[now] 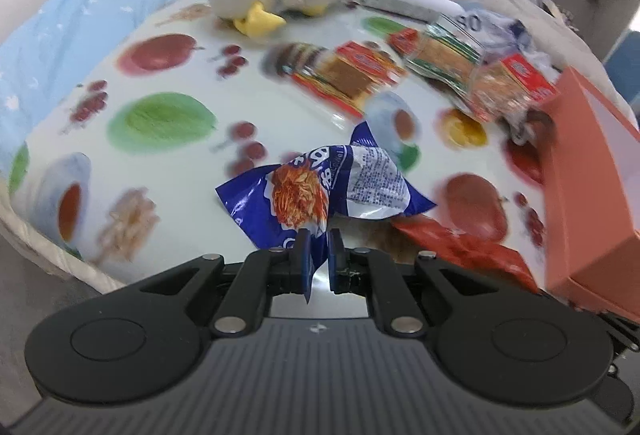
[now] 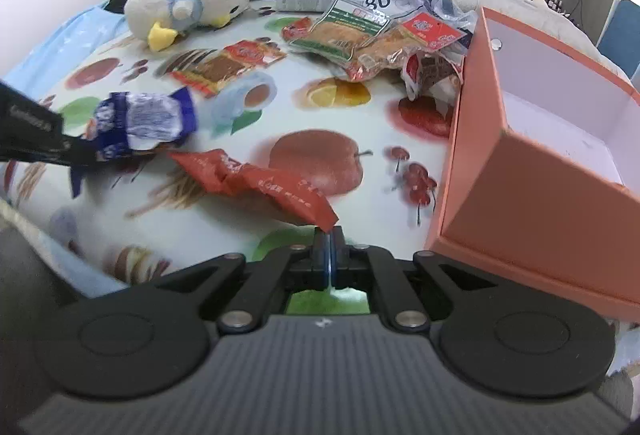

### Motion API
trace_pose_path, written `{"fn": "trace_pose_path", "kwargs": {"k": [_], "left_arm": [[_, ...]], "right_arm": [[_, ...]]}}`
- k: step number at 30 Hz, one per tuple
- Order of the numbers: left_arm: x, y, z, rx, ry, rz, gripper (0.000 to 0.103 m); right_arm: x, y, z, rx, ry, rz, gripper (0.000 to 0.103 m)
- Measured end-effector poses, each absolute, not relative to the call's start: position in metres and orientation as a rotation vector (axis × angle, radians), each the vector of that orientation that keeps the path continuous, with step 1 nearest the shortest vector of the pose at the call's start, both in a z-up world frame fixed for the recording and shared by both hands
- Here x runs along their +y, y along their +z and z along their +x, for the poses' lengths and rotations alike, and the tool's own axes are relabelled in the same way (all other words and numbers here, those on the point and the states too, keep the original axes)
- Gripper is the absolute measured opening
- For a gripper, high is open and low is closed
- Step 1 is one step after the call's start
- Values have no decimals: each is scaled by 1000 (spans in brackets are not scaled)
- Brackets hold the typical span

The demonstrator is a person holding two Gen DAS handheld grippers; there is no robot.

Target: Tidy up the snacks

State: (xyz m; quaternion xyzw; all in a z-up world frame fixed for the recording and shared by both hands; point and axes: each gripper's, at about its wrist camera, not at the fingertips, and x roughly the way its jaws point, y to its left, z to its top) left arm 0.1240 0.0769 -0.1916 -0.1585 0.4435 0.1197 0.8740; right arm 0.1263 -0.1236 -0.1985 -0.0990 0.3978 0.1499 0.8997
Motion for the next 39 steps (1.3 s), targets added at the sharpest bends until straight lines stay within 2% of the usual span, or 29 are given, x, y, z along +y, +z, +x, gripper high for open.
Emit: {"fn": "trace_pose_path", "kwargs": {"k": [9, 10, 14, 15, 16, 18, 20, 24, 32, 39], "left_arm": [[60, -188, 127, 960, 162, -334, 12], [59, -188, 127, 967, 154, -329, 14], [61, -186, 129, 986, 130, -307, 35], [61, -185, 129, 986, 124, -304, 46], [62, -184, 128, 988, 119, -300, 51], [64, -181, 128, 991, 114, -286, 65], [64, -176, 127, 985, 110, -260, 71], [65, -165, 128, 974, 87, -196, 85], [65, -151, 137, 954, 59, -57, 90], [65, -168, 159, 986, -29, 6, 91]], "right_arm": [[-121, -200, 119, 846, 350, -194, 6], [-121, -201, 118, 848, 355, -189, 6], [-124, -201, 121, 862, 387, -165, 9], [-125, -200, 122, 866, 396, -161, 15], [-126, -200, 123, 869, 402, -158, 23], [-128, -200, 124, 868, 413, -149, 67], [-131, -198, 124, 852, 408, -148, 78], [-135, -197, 125, 840, 423, -168, 78], [-138, -187, 135, 811, 529, -177, 78], [-122, -190, 147, 784, 651, -303, 78]]}}
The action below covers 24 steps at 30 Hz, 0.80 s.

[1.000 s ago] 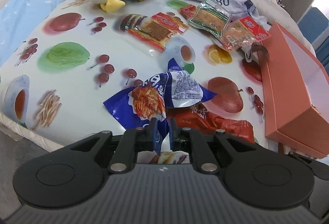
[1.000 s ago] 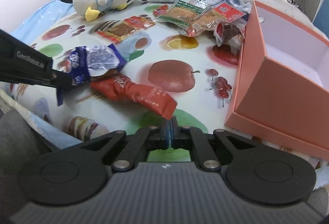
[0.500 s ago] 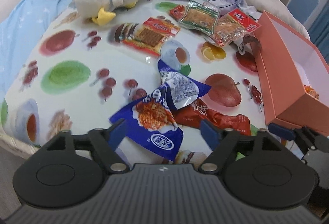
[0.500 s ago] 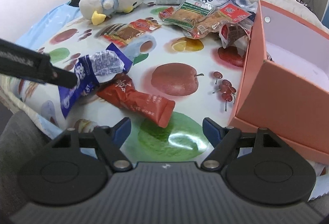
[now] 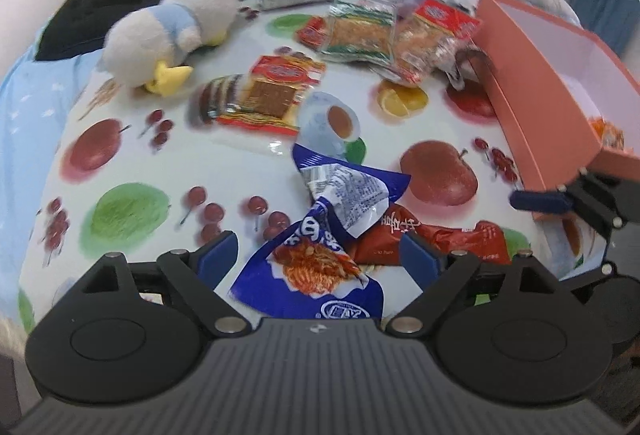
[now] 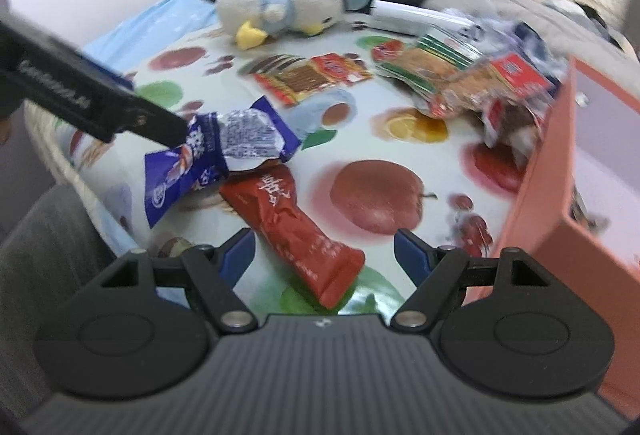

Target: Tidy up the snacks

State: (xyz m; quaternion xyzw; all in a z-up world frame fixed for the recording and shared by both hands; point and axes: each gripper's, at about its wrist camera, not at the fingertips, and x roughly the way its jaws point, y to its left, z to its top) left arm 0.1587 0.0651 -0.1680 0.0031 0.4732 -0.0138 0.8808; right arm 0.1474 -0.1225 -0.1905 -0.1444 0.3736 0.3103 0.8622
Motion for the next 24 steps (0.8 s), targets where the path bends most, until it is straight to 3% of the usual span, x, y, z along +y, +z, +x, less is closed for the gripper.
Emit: {"fn": "trace_pose_path", "kwargs": {"k": [9, 11, 14, 24], "left_arm": [[66, -195, 194, 1026, -89, 40, 88], [67, -200, 200, 1035, -98, 38, 85], [66, -210, 207, 1050, -96, 50, 84], [69, -224, 212, 1046, -67, -26, 47]], "right_arm": [[-103, -206, 165, 802, 760, -371, 77], [-98, -210, 170, 831, 781, -387, 60], [-93, -215, 177, 858, 778, -376, 57], [-81, -220, 186, 923, 797, -390, 43]]}}
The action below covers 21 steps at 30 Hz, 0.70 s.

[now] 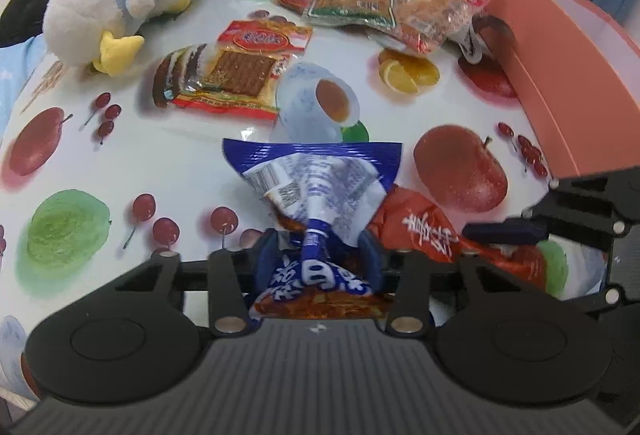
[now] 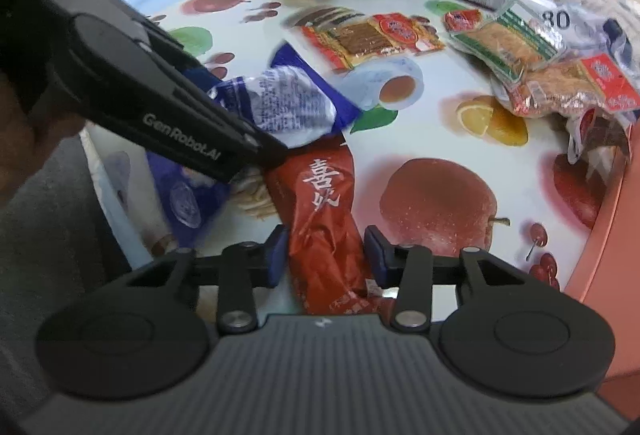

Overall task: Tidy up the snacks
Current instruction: 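Lift the red packet with the right tool while the left tool lifts the blue wrapper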

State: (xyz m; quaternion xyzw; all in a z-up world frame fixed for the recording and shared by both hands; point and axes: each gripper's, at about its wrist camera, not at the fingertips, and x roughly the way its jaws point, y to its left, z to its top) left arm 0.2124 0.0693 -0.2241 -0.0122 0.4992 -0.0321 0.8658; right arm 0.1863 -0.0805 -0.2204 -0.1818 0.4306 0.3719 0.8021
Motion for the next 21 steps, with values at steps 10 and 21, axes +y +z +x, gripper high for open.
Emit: {"fn": "trace_pose_path", "kwargs": {"k": [10, 21], "left_arm": [[80, -187, 185, 986, 55, -140, 45], [58, -127, 151, 894, 40, -152, 45]], "right_arm": [[-96, -204, 172, 929, 711, -317, 40], [-139, -152, 145, 804, 477, -136, 40]]}}
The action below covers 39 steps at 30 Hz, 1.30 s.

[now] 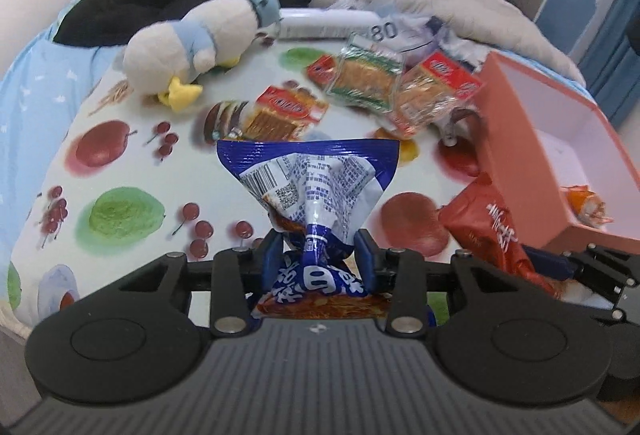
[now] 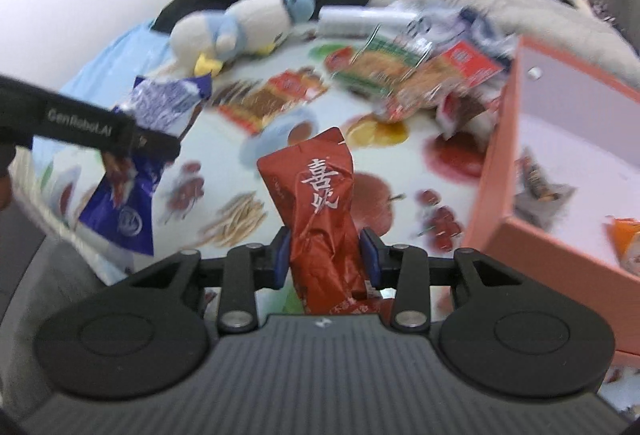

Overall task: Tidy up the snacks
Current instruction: 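Lift the red packet with the right tool while the left tool lifts the blue wrapper, then carry the red packet with the right tool while the left tool carries the blue wrapper over the pink box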

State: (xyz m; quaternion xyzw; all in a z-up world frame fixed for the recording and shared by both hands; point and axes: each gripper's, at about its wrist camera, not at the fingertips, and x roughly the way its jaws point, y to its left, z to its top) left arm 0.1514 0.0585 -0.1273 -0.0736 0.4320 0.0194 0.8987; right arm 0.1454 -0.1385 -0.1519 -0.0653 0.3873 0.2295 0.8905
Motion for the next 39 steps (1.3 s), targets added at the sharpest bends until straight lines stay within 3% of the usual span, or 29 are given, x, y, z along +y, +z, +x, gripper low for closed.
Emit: {"fn": "trace_pose_path", "kwargs": {"k": [21, 30, 39], "left_arm": [[-27, -33, 90, 722, -119, -144, 45], [-65, -29, 76, 725, -191, -170, 45], [-103, -37, 111, 774, -266, -176, 45]], "right_arm": [[-216, -51, 74, 601, 281, 71, 40], [-250, -41, 52, 592, 224, 110, 40], [-282, -47, 64, 616, 144, 168, 40]]}}
